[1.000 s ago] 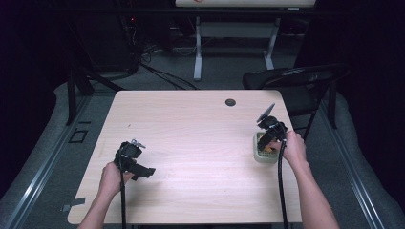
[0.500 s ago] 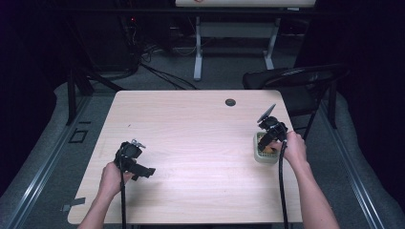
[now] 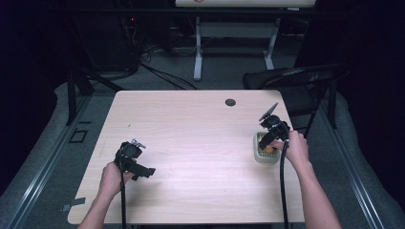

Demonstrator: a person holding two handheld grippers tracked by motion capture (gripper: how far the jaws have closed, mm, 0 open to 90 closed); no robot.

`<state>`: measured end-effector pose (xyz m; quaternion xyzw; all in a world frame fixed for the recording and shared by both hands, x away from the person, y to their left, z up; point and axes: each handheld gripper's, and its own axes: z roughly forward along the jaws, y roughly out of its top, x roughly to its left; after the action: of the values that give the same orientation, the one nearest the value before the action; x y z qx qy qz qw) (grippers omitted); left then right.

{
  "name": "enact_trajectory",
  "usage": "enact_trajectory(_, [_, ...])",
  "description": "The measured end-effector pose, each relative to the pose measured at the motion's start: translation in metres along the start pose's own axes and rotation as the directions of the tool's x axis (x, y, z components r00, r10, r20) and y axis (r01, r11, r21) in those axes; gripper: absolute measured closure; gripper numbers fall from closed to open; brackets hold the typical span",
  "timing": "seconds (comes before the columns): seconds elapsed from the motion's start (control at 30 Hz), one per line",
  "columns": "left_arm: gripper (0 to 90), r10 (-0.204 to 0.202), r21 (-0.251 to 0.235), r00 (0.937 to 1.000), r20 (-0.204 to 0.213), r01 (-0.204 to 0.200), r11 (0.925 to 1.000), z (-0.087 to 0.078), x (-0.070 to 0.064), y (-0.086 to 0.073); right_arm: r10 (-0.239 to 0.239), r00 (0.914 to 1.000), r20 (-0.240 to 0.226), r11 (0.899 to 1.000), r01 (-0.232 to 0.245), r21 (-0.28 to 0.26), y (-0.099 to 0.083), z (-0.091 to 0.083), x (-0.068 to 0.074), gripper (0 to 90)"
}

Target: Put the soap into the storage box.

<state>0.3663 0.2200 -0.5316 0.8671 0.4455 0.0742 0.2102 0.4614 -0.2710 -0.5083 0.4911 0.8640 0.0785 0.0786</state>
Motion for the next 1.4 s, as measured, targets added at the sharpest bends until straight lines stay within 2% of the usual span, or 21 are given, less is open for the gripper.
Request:
enact_trajectory(0.1, [0.2,-0.001,0.001,1.0,0.001,0.001,1.0,0.0,0.0,0.0,0.01,0.9998,-0.015,1.0,-0.01,-0.009,-0.004,-0.004,-0.001,14.6])
enact_trajectory(0.27, [0.2,-0.005,-0.002,1.0,0.0,0.005,1.0,0.0,0.001,-0.001,0.003,0.9993,-0.037,1.0,-0.003,-0.016,-0.01,-0.013,-0.002,12.7])
enact_trajectory(0.33, [0.1,-0.005,-0.003,1.0,-0.001,0.005,1.0,0.0,0.001,-0.001,0.013,0.9991,-0.041,0.999,-0.014,-0.04,-0.014,-0.015,0.0,11.0])
enact_trajectory(0.47, [0.1,-0.009,-0.003,1.0,-0.004,0.009,1.0,-0.001,0.001,-0.002,0.013,0.9984,-0.056,0.999,-0.016,-0.052,-0.021,-0.021,0.004,7.9])
enact_trajectory(0.7, [0.1,-0.008,-0.005,0.9999,-0.007,0.007,1.0,-0.003,0.0,-0.003,-0.006,0.9986,-0.052,0.998,0.003,-0.07,-0.034,-0.035,0.015,6.2])
enact_trajectory(0.73, [0.2,-0.006,-0.006,0.9999,-0.009,0.006,1.0,-0.002,0.0,-0.003,-0.03,0.9982,-0.052,0.998,0.027,-0.052,-0.035,-0.039,0.015,6.2])
enact_trajectory(0.8, [0.2,-0.005,-0.004,1.0,-0.005,0.005,1.0,-0.002,0.0,-0.003,-0.028,0.9981,-0.055,0.997,0.025,-0.067,-0.039,-0.043,0.019,6.1])
enact_trajectory(0.83, [0.2,-0.004,-0.005,1.0,-0.004,0.004,1.0,-0.002,-0.001,-0.003,-0.052,0.9975,-0.048,0.998,0.05,-0.046,-0.04,-0.045,0.02,6.0])
enact_trajectory(0.9, [0.2,-0.004,-0.005,1.0,-0.005,0.004,1.0,-0.003,-0.001,-0.003,-0.041,0.9975,-0.058,0.997,0.037,-0.067,-0.046,-0.045,0.026,4.8])
enact_trajectory(0.93, [0.2,-0.004,-0.005,1.0,-0.005,0.004,1.0,-0.003,-0.001,-0.003,-0.069,0.9958,-0.06,0.997,0.066,-0.042,-0.047,-0.047,0.027,4.5])
enact_trajectory(1.0, [0.2,-0.003,-0.006,1.0,-0.006,0.003,1.0,-0.003,-0.001,-0.003,-0.05,0.9969,-0.061,0.997,0.046,-0.068,-0.052,-0.046,0.032,4.3])
enact_trajectory(1.07, [0.2,-0.002,-0.006,1.0,-0.005,0.002,1.0,-0.003,-0.001,-0.003,-0.073,0.995,-0.068,0.996,0.07,-0.057,-0.057,-0.047,0.036,3.9])
enact_trajectory(1.1, [0.2,-0.002,-0.005,1.0,-0.005,0.002,1.0,-0.002,-0.001,-0.003,-0.059,0.9952,-0.078,0.996,0.053,-0.07,-0.06,-0.046,0.038,3.7])
enact_trajectory(1.13, [0.2,-0.001,-0.004,1.0,-0.004,0.001,1.0,-0.003,-0.001,-0.002,-0.056,0.9964,-0.064,0.996,0.051,-0.072,-0.063,-0.045,0.04,3.5])
enact_trajectory(1.17, [0.2,0.0,-0.004,1.0,-0.004,0.0,1.0,-0.003,-0.001,-0.002,-0.084,0.9943,-0.065,0.996,0.081,-0.048,-0.066,-0.046,0.041,3.2])
enact_trajectory(1.2, [0.2,0.0,-0.005,1.0,-0.004,0.0,1.0,-0.003,-0.001,-0.002,-0.064,0.9952,-0.074,0.996,0.059,-0.067,-0.069,-0.045,0.043,3.2])
enact_trajectory(1.3, [0.1,0.0,-0.003,1.0,-0.005,0.0,1.0,-0.003,-0.001,-0.002,-0.084,0.9942,-0.068,0.996,0.081,-0.043,-0.078,-0.045,0.046,2.9])
enact_trajectory(1.33, [0.2,0.0,-0.005,1.0,-0.005,0.0,1.0,-0.002,-0.001,-0.002,-0.076,0.9943,-0.074,0.996,0.072,-0.053,-0.081,-0.043,0.047,2.9])
enact_trajectory(1.37, [0.2,0.0,-0.004,1.0,-0.005,0.0,1.0,-0.003,-0.002,-0.002,-0.09,0.9929,-0.079,0.996,0.088,-0.029,-0.084,-0.043,0.048,2.7])
enact_trajectory(1.4, [0.1,0.001,-0.004,1.0,-0.006,-0.001,1.0,-0.003,-0.002,-0.002,-0.082,0.9934,-0.079,0.996,0.081,-0.025,-0.087,-0.041,0.049,2.3])
